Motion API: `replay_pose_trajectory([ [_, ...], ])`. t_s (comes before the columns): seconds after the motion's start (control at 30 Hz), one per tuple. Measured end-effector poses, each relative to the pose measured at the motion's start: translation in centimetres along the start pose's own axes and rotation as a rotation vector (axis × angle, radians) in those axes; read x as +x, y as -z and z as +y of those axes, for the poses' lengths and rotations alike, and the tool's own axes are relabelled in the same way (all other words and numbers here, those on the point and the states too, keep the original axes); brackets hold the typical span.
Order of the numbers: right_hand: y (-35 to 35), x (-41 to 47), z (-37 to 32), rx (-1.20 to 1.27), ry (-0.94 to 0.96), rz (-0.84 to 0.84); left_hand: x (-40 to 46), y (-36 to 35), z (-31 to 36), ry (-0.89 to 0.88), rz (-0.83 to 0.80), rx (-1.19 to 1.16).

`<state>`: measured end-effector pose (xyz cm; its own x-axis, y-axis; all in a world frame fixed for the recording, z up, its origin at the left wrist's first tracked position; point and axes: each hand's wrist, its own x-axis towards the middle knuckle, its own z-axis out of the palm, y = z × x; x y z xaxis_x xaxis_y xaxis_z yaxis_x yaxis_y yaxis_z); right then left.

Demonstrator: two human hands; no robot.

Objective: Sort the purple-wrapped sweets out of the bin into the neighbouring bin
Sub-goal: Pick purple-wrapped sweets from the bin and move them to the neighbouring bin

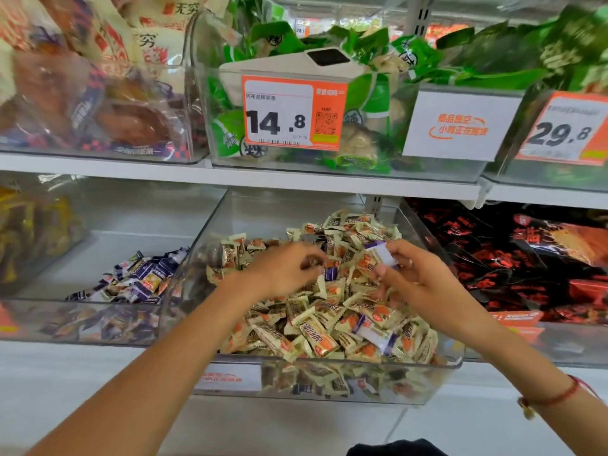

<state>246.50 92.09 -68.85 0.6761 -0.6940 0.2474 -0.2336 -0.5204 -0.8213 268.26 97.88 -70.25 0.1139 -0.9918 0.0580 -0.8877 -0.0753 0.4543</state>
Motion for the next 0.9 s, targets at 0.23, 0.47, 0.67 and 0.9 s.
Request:
replay_pose_trajectory([
  [0.23,0.9,-0.6,-0.9,-0.437,0.242,-0.188,0.1,-0.6,-0.1,-0.014,0.038,0.267],
  [0.47,0.6,-1.7,-1.4,-0.962,0.342,-0.520,-5.4,0.2,0.2,-0.067,0.383,0.201],
  [0.67,0.1,-0.9,-2.5,-1.074,0.369,-0.556,-9.7,0.9,-0.7,-0.027,0.551,0.143],
  [0.9,-0.3,0.7,-2.9,-1.041,0.329,-0.593,-11.7,1.8,-3.3,-0.054,0.656,0.078],
])
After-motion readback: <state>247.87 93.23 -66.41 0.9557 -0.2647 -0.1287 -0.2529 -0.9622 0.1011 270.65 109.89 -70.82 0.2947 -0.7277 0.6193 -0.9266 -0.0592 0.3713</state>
